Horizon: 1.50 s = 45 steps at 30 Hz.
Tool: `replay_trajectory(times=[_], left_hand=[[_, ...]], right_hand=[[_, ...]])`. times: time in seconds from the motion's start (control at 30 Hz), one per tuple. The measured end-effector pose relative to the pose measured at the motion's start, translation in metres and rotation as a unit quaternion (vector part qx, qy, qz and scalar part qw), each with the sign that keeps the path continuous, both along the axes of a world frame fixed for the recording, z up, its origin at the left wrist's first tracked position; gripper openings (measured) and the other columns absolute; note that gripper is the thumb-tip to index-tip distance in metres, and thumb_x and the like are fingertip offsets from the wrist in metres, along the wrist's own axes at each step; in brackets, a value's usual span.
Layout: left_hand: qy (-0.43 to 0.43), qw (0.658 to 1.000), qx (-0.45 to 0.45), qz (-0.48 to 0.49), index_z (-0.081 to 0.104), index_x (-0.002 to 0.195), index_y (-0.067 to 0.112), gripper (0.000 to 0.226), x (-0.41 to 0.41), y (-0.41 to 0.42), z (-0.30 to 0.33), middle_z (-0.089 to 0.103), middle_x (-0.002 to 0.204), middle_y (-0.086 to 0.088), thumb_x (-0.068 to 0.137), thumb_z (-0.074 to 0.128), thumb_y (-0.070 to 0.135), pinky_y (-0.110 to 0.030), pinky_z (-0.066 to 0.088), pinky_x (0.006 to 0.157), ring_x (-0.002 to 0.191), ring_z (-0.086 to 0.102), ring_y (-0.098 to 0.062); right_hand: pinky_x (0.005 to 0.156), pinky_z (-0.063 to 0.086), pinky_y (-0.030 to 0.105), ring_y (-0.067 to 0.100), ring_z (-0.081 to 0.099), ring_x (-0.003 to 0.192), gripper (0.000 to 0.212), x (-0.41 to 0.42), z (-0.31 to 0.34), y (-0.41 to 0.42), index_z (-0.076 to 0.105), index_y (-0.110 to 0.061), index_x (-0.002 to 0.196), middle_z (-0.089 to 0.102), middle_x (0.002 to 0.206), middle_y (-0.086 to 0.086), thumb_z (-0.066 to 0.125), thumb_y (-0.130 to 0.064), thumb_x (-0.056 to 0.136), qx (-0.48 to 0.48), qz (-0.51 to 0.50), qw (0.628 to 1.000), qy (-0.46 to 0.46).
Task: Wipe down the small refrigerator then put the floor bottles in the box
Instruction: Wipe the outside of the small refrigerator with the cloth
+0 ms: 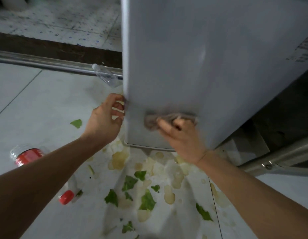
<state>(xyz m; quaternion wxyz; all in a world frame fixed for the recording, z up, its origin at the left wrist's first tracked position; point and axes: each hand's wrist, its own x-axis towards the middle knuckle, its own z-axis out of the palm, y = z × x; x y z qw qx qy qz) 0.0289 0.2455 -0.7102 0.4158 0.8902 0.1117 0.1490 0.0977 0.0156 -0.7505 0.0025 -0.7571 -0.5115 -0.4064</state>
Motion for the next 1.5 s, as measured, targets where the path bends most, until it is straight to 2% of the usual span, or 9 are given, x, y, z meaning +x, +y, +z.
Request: replay_trajectory(times=[0.17,0.37,0.6,0.7,0.87,1.07,1.27,1.43,1.5], left_hand=[[0.008,0.999,-0.009,-0.042,0.049,0.119,0.029,0.054,-0.005,0.009,0.001,0.062,0.101,0.008,0.08,0.054,-0.008,-0.017,0.044,0.079,0.094,0.064,-0.009],[0.011,0.996,-0.009,-0.086,0.046,0.129,0.029,0.06,-0.007,0.018,0.003,0.06,0.108,0.009,0.081,0.058,-0.005,-0.02,0.048,0.078,0.094,0.062,-0.006],[0.024,0.993,0.044,-0.102,0.04,0.135,0.032,0.068,-0.012,0.031,0.001,0.055,0.11,0.014,0.079,0.063,0.001,-0.011,0.037,0.075,0.097,0.054,-0.004],[0.023,0.996,0.046,-0.079,0.042,0.134,0.027,0.064,-0.021,0.044,-0.002,0.057,0.115,0.008,0.08,0.064,0.003,-0.02,0.04,0.082,0.1,0.055,-0.007],[0.038,0.997,0.041,-0.052,0.045,0.132,0.021,0.058,-0.03,0.062,-0.012,0.059,0.119,-0.001,0.08,0.065,0.003,-0.022,0.042,0.083,0.1,0.057,-0.012],[0.058,0.997,0.028,-0.039,0.048,0.128,0.022,0.053,-0.028,0.068,-0.03,0.059,0.119,0.0,0.081,0.064,0.005,-0.023,0.042,0.08,0.098,0.056,-0.01],[0.068,0.997,0.027,-0.03,0.047,0.127,0.019,0.052,-0.034,0.075,-0.043,0.059,0.115,-0.001,0.08,0.064,0.004,-0.024,0.041,0.078,0.092,0.056,-0.011],[0.078,0.995,0.036,-0.044,0.047,0.127,0.02,0.052,-0.039,0.067,-0.044,0.058,0.114,0.001,0.081,0.064,0.004,-0.024,0.041,0.077,0.091,0.056,-0.011],[0.084,0.994,0.041,-0.051,0.046,0.128,0.021,0.053,-0.037,0.061,-0.042,0.058,0.115,0.001,0.081,0.064,0.006,-0.023,0.041,0.077,0.092,0.056,-0.01]], right_hand=[[0.06,0.047,0.031,0.023,0.053,0.077,0.049,-0.017,-0.008,0.011,0.07,-0.019,0.105,0.051,0.132,0.0,0.079,-0.007,0.058,-0.181,-0.053,0.979,0.083],[0.065,0.048,0.041,0.027,0.048,0.081,0.028,-0.006,0.035,0.051,0.057,-0.013,0.117,0.042,0.123,-0.002,0.058,-0.002,0.091,0.133,-0.04,0.989,0.05],[0.057,0.049,0.029,0.022,0.059,0.066,0.053,-0.03,-0.014,0.064,0.068,-0.017,0.116,0.065,0.08,0.007,0.076,-0.013,0.063,-0.123,-0.065,0.984,0.111],[0.06,0.046,0.032,0.024,0.052,0.077,0.041,-0.031,0.006,0.069,0.069,-0.015,0.111,0.069,0.098,0.006,0.045,-0.008,0.078,-0.12,-0.066,0.989,0.059],[0.06,0.039,0.036,0.026,0.038,0.08,0.027,-0.018,0.064,0.098,0.071,-0.01,0.104,0.066,0.121,-0.002,0.046,-0.005,0.097,0.041,-0.053,0.995,-0.076],[0.065,0.033,0.034,0.022,0.036,0.082,0.026,-0.02,0.021,0.106,0.069,-0.02,0.104,0.062,0.127,-0.005,0.05,-0.013,0.089,-0.101,-0.089,0.984,-0.118],[0.074,0.041,0.029,0.015,0.052,0.092,0.042,-0.026,-0.043,0.11,0.072,-0.021,0.106,0.067,0.118,-0.006,0.077,-0.032,0.066,-0.239,-0.096,0.966,0.026],[0.104,0.037,0.035,0.024,0.032,0.134,0.058,-0.03,-0.062,0.103,0.028,-0.012,0.147,0.017,0.158,0.007,0.049,-0.015,0.093,-0.425,-0.088,0.896,0.093],[0.099,0.04,0.033,0.022,0.041,0.128,0.06,-0.03,-0.049,0.097,0.038,-0.019,0.144,0.029,0.155,0.004,0.057,-0.022,0.087,-0.406,-0.088,0.906,0.081]])
